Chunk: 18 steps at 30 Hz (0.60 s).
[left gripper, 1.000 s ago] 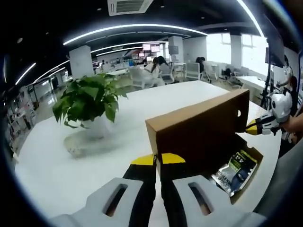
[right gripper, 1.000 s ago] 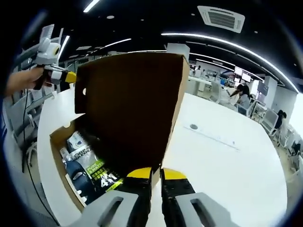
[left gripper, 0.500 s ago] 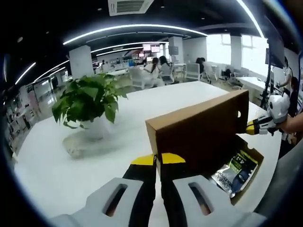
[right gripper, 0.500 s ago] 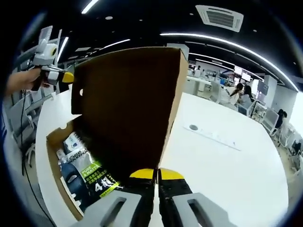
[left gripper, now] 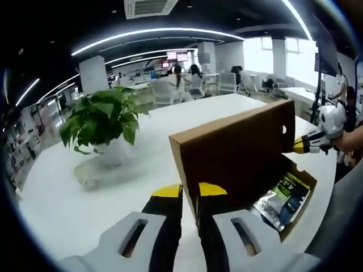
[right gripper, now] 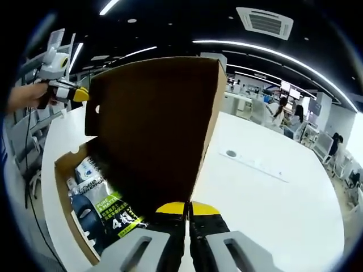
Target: Operate the shoe box by opening the lid, removing the specified soft item, and placing it in the target area until the item is outside and the box remains undamaged.
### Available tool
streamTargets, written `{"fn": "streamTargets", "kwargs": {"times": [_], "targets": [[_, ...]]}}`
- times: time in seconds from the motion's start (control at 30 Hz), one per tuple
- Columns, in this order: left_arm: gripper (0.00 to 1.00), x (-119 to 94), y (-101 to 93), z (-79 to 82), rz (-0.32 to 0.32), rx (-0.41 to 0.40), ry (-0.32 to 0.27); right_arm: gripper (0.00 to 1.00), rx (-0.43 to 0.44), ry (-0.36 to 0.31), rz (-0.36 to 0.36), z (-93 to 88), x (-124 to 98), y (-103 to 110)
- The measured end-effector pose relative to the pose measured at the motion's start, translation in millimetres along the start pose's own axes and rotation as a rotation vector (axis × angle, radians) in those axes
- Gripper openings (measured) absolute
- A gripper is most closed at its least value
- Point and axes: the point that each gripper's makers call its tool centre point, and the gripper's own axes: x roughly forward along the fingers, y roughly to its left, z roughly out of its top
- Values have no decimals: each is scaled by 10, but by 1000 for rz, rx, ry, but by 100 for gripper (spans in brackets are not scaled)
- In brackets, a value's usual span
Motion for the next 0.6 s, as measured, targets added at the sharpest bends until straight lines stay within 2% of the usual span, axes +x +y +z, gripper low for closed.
{"fn": "streamTargets", "kwargs": {"times": [0.6], "targets": [[11, 32, -28, -564, 15, -22, 59, 0, -9, 11, 0, 5, 10, -3]]}}
